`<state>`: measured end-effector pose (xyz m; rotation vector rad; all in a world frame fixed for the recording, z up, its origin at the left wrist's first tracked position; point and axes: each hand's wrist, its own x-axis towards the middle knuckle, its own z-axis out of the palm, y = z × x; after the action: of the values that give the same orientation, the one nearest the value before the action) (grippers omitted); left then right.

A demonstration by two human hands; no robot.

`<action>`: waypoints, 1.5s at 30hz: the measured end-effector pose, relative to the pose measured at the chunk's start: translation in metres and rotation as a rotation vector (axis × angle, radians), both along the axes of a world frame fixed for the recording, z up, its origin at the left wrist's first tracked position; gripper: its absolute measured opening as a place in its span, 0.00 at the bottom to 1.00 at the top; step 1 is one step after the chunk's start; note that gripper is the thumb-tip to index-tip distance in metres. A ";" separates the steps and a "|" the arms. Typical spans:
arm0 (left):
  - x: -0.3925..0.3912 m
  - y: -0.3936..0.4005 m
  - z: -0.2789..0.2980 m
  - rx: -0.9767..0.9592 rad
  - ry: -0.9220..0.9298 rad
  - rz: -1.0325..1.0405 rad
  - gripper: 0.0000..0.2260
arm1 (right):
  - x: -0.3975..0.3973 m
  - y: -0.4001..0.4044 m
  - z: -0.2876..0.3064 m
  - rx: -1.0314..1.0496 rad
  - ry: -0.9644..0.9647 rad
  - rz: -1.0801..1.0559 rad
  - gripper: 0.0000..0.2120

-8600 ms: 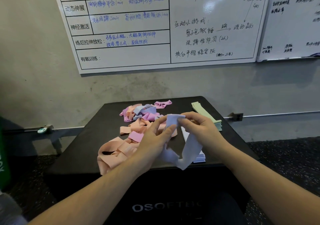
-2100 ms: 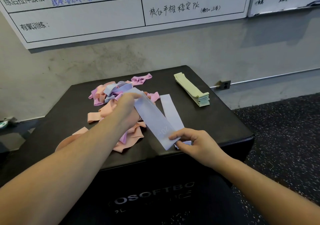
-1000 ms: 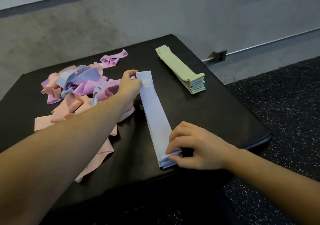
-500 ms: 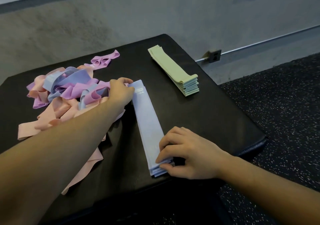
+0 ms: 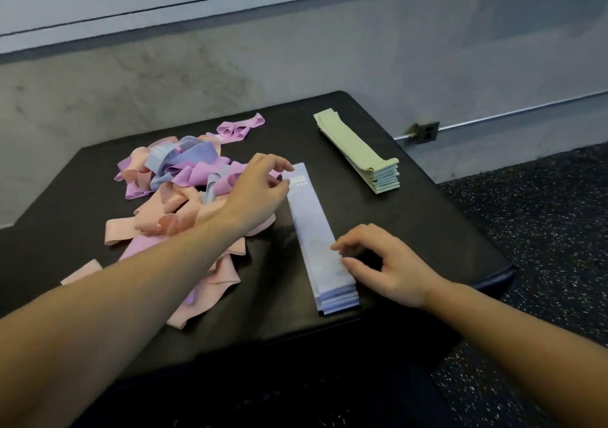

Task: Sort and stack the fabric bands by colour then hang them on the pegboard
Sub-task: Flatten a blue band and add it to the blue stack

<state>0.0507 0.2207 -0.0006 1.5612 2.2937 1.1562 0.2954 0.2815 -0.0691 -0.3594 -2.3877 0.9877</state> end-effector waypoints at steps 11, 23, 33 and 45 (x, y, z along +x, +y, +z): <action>-0.083 -0.127 -0.015 -0.121 0.259 0.135 0.16 | -0.050 -0.023 0.037 0.070 -0.164 0.002 0.14; -0.121 -0.128 -0.057 -0.243 0.250 0.065 0.18 | -0.196 -0.022 0.089 0.385 -0.323 0.016 0.17; -0.113 -0.141 -0.070 -0.035 0.100 0.201 0.29 | -0.255 -0.002 0.074 0.325 -0.553 -0.141 0.13; -0.108 -0.149 -0.071 0.256 0.102 0.178 0.37 | -0.269 -0.062 0.086 -0.287 -0.224 0.264 0.10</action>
<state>-0.0577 0.0722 -0.0714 1.5549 2.4752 1.4996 0.0263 0.2194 0.0168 -0.2735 -2.5406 1.4894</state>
